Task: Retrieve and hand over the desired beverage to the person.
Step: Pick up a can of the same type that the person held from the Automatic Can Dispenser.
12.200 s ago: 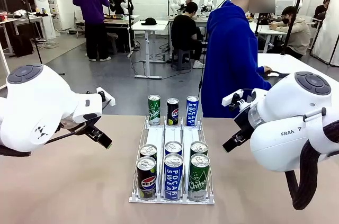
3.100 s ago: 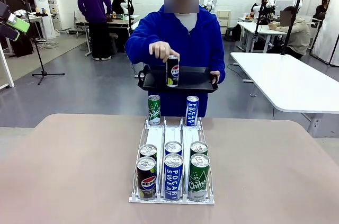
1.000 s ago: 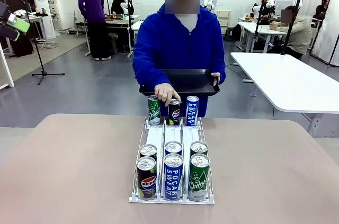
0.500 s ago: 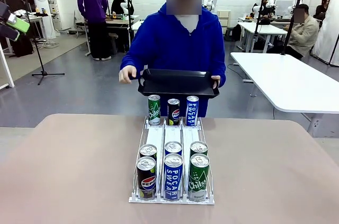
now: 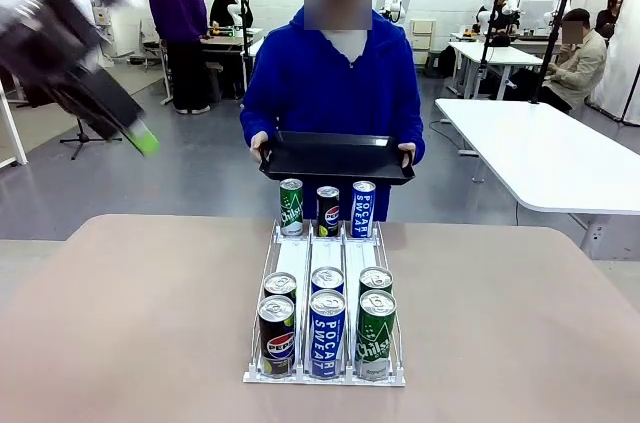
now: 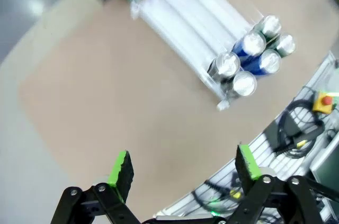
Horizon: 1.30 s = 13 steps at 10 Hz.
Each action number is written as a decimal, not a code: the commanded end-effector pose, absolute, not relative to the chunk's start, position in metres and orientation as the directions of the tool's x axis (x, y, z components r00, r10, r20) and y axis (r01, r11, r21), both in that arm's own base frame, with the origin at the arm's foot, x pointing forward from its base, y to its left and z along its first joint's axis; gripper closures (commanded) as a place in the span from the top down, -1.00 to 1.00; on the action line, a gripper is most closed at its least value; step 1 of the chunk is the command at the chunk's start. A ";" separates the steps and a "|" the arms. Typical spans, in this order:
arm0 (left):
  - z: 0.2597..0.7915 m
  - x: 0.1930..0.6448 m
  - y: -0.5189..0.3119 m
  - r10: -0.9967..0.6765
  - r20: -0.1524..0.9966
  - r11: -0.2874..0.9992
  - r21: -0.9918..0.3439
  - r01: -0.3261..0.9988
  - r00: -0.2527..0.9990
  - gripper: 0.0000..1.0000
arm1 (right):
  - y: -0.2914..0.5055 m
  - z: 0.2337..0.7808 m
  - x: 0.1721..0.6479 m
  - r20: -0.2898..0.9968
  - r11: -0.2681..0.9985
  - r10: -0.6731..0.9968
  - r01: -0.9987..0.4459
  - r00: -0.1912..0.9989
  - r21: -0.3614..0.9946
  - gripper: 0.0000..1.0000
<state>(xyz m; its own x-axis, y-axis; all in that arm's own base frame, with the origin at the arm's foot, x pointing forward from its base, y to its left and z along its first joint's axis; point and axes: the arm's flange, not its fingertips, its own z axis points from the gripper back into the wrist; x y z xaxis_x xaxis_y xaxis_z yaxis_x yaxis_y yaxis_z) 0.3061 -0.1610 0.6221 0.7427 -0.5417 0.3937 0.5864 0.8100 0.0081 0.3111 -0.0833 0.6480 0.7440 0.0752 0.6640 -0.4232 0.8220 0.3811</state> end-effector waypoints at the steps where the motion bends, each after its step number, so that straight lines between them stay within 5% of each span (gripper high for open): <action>1: 0.596 0.273 -0.212 -0.485 0.229 0.872 0.204 0.446 0.844 1.00 | -0.084 0.648 0.313 0.671 0.805 0.076 -0.443 0.737 0.395 1.00; 3: 0.556 0.263 -0.266 -0.358 0.225 0.917 0.269 0.295 0.906 1.00 | -0.084 0.648 0.313 0.671 0.805 0.076 -0.443 0.737 0.395 1.00; 5: 0.527 0.264 -0.307 -0.203 0.269 0.969 0.191 0.155 0.941 1.00 | -0.084 0.648 0.313 0.671 0.805 0.076 -0.443 0.737 0.395 1.00; 6: 0.525 0.269 -0.313 -0.168 0.276 0.982 0.130 0.136 0.946 1.00 | -0.084 0.648 0.313 0.671 0.805 0.076 -0.443 0.737 0.395 1.00; 7: 0.524 0.249 -0.293 -0.281 0.247 0.943 0.250 0.219 0.927 1.00 | -0.084 0.648 0.313 0.671 0.805 0.076 -0.443 0.737 0.395 1.00; 13: 0.524 0.249 -0.293 -0.281 0.247 0.943 0.250 0.219 0.927 1.00 | -0.084 0.648 0.313 0.671 0.805 0.076 -0.443 0.737 0.395 1.00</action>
